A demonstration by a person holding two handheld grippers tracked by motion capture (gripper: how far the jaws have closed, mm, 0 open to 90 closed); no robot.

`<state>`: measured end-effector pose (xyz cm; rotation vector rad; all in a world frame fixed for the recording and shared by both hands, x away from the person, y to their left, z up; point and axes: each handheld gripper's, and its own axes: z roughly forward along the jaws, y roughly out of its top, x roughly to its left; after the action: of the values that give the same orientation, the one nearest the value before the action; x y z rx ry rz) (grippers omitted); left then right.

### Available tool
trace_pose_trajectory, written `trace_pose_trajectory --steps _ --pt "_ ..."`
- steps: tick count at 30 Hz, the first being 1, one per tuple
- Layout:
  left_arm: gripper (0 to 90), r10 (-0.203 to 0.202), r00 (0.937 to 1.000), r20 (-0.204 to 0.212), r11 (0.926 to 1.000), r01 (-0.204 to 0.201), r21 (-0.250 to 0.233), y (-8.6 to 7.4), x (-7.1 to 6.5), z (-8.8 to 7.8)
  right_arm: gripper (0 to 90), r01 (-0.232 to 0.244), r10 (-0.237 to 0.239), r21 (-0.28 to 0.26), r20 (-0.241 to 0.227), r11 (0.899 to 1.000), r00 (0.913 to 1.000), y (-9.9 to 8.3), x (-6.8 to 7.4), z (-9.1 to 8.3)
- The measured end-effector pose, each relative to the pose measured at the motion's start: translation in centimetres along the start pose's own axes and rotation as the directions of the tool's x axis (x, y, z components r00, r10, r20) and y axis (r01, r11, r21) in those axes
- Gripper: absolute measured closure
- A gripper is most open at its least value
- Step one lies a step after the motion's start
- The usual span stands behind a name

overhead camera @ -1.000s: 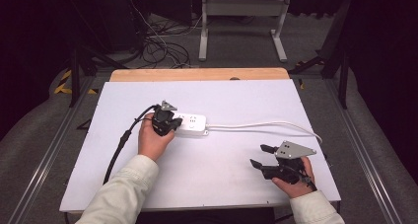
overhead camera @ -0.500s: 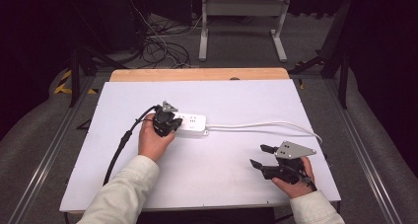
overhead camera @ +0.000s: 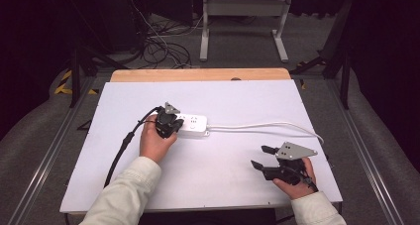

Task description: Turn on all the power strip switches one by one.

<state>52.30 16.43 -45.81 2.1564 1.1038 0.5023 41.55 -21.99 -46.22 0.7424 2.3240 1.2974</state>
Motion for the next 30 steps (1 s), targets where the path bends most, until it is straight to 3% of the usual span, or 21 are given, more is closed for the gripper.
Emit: trace_pose_trajectory --steps 17,22,27,30 --pt "90.0 -0.025 0.9996 0.014 0.9997 0.025 0.001 -0.14 0.21 0.10 36.0 0.002 -0.002 0.002 -0.001 1.000 1.0000 -0.01 0.05 0.01" --pt "90.0 0.000 0.9999 -0.016 1.0000 0.000 -0.001 -0.23 -0.16 0.17 36.0 0.003 -0.003 0.003 -0.001 1.000 1.0000 0.01 0.07 0.06" --pt "90.0 -0.045 0.9984 0.034 0.9990 0.045 -0.003 -0.22 0.43 0.12 36.0 -0.001 0.001 0.003 0.000 1.000 1.0000 -0.01 0.09 0.04" --pt "89.9 -0.026 0.9997 -0.006 0.9992 0.025 -0.030 -0.27 0.27 -0.61 36.0 -0.005 0.005 -0.002 -0.001 1.000 1.0000 -0.01 0.04 0.02"
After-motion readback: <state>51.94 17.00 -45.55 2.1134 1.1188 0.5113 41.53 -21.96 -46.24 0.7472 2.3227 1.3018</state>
